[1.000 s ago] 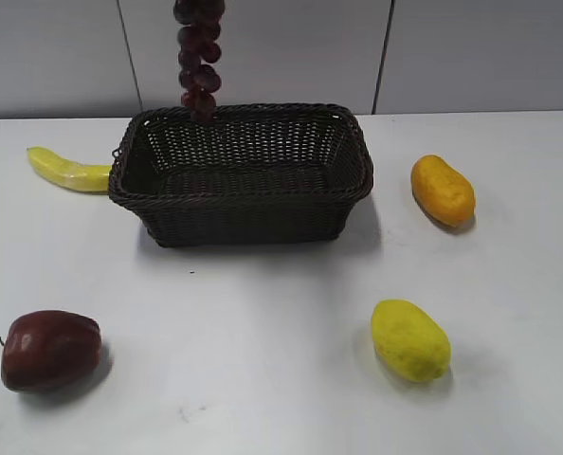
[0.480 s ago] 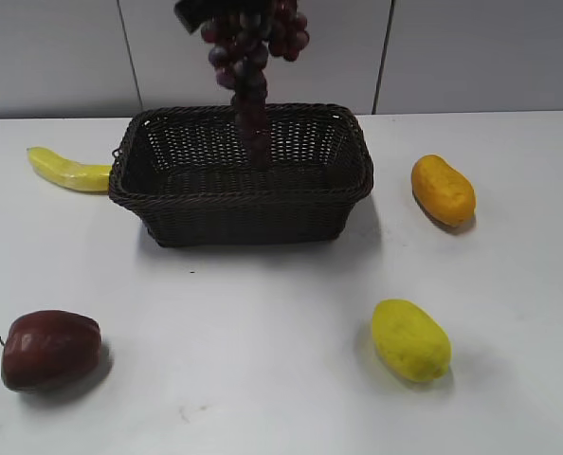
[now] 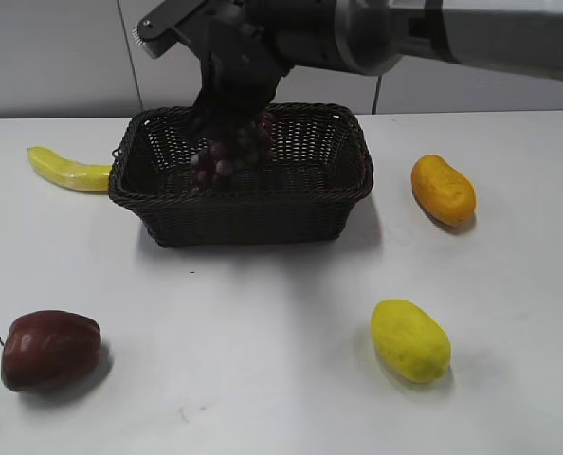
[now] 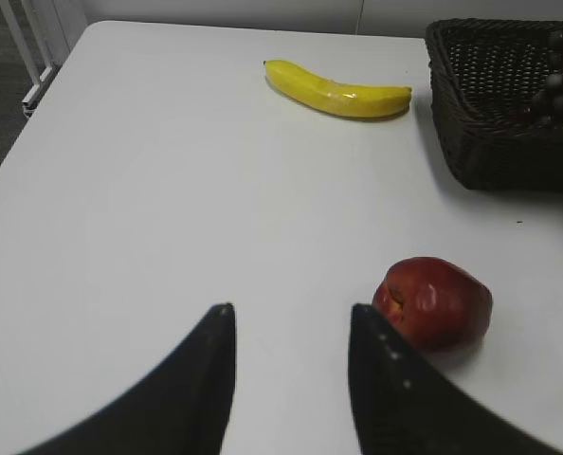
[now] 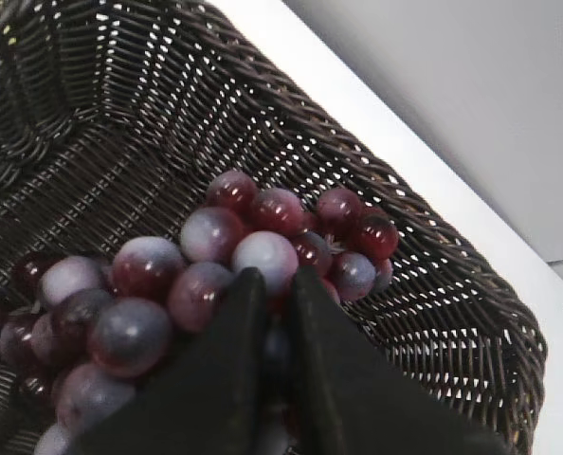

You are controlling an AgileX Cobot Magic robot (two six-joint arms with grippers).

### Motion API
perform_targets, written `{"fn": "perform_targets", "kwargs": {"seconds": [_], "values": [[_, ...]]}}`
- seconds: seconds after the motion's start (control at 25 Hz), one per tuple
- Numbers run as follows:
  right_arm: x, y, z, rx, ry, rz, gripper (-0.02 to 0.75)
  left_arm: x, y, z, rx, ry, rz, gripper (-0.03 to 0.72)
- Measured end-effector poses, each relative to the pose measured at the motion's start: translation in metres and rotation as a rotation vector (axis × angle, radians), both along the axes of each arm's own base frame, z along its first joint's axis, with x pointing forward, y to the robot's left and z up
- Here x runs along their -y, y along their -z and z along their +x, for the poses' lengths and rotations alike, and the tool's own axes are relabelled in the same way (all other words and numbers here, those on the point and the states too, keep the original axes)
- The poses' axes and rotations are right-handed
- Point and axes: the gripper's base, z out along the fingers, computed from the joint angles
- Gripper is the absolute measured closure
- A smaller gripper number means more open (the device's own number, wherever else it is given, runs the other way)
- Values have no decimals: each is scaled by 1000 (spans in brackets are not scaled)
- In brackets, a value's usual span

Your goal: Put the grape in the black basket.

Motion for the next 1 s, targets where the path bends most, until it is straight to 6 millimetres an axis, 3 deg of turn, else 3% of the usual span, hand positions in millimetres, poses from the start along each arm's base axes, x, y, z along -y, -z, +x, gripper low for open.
{"fn": "perform_targets", "kwargs": {"seconds": [0.08, 0.24, 0.28, 0.52, 0.68, 0.8, 1.0], "values": [[-1, 5, 0, -8, -7, -7, 542, 0, 0, 0, 0, 0, 0, 324], [-2, 7, 1, -8, -28, -26, 192, 0, 0, 0, 0, 0, 0, 324], [-2, 8, 0, -9, -29, -27, 141, 0, 0, 0, 0, 0, 0, 324], [2, -4, -2, -13, -15, -18, 120, 0, 0, 0, 0, 0, 0, 324], [16, -42, -3, 38, 6, 35, 122, 0, 0, 0, 0, 0, 0, 324], [45, -74, 4, 49, 82, 87, 129, 0, 0, 0, 0, 0, 0, 324], [121, -111, 22, -46, 297, 187, 145, 0, 0, 0, 0, 0, 0, 324]]}}
